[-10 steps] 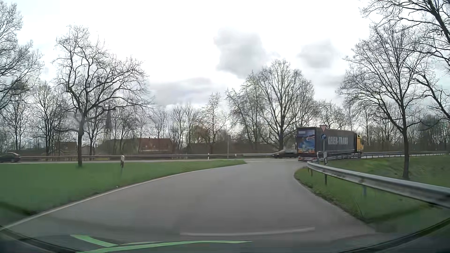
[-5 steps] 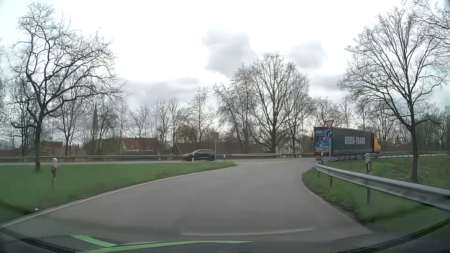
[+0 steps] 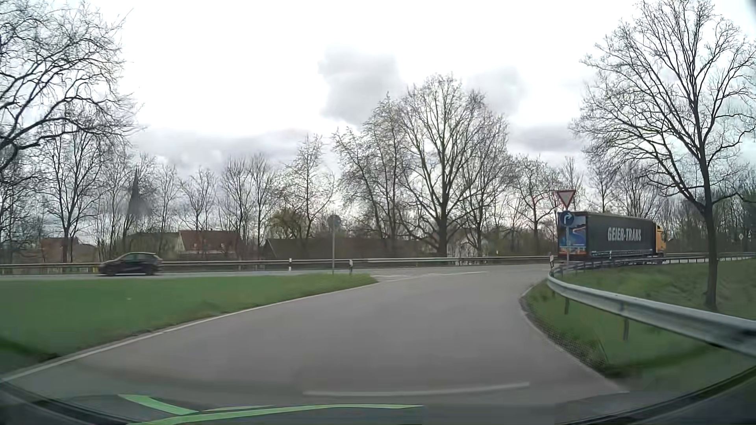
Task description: Follow the waypoints while adhering to traffic rules and regulations
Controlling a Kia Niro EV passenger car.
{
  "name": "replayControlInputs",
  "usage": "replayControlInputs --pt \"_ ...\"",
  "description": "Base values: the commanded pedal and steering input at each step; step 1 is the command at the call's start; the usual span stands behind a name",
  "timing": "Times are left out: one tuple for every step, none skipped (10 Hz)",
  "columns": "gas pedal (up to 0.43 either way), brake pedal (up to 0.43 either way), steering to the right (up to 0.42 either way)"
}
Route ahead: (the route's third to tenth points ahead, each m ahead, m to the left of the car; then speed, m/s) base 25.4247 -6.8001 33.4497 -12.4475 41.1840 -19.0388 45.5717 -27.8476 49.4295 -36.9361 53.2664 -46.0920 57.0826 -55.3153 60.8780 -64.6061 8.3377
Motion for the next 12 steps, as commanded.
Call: replayControlInputs --pt "0.0 0.0 0.066" --pt "0.0 0.03 0.069" --pt "0.0 0.079 0.072" --pt "0.0 0.098 0.077" --pt "0.0 0.104 0.077" --pt "0.0 0.104 0.078" --pt "0.0 0.104 0.079" --pt "0.0 0.104 0.082" --pt "0.0 0.104 0.084" --pt "0.0 0.104 0.085" --pt "0.0 0.104 0.084" --pt "0.0 0.104 0.084"
